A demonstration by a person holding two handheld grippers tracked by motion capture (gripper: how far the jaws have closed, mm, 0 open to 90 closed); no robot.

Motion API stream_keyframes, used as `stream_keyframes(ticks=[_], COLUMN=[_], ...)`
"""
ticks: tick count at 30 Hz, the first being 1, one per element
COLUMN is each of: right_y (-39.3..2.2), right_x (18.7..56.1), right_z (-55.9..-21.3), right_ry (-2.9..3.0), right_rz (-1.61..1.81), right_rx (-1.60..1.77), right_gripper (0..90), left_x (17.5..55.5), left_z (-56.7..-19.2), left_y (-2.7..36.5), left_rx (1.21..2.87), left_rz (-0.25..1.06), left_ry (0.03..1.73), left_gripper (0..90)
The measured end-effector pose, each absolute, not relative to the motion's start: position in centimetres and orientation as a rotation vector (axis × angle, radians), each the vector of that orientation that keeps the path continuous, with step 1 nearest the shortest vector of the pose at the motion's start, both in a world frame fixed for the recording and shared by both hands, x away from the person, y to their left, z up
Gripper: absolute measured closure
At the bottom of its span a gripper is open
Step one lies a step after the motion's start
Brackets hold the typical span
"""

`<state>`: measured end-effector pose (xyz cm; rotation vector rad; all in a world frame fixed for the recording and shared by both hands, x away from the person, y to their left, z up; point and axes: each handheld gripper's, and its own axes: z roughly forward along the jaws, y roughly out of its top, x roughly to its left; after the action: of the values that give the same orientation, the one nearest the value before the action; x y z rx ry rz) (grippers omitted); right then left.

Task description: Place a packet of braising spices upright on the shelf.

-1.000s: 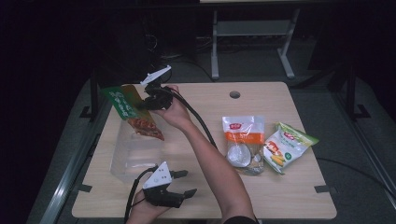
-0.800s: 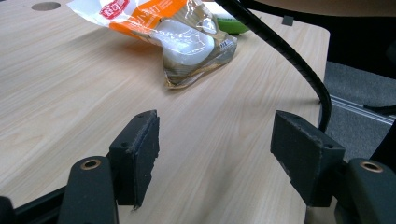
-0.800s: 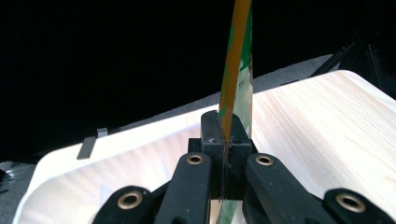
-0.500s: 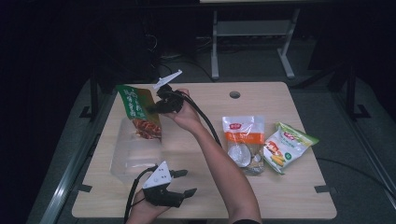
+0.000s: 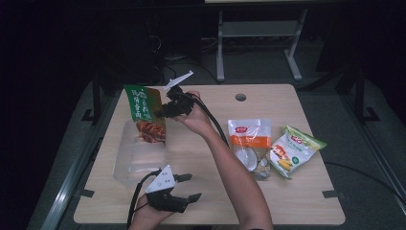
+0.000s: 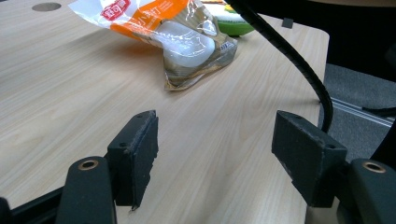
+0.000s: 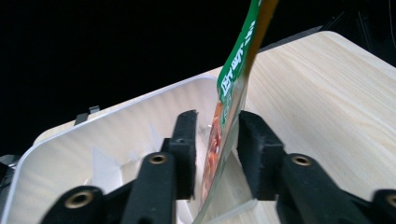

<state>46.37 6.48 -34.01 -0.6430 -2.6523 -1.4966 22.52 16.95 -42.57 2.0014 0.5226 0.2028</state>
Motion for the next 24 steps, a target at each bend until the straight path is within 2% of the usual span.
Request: stream_keyframes(ticks=[8, 24], right_y=[4.3, -0.7], right_x=[45.7, 42.9], right_z=[-33.8, -33.4], right_ry=[-2.621, -2.561], right_rz=[-1.480, -1.513], right_rx=[-0.667, -0.633], right_gripper=[60.0, 58.2], left_x=[22.6, 22.5], left_z=[-42.6, -42.7], left_y=[16.8, 16.6], left_rx=[2.008, 2.030], left_rz=[0.201, 0.203], left_ry=[0.516, 0.496], left_gripper=[30.6, 29.3])
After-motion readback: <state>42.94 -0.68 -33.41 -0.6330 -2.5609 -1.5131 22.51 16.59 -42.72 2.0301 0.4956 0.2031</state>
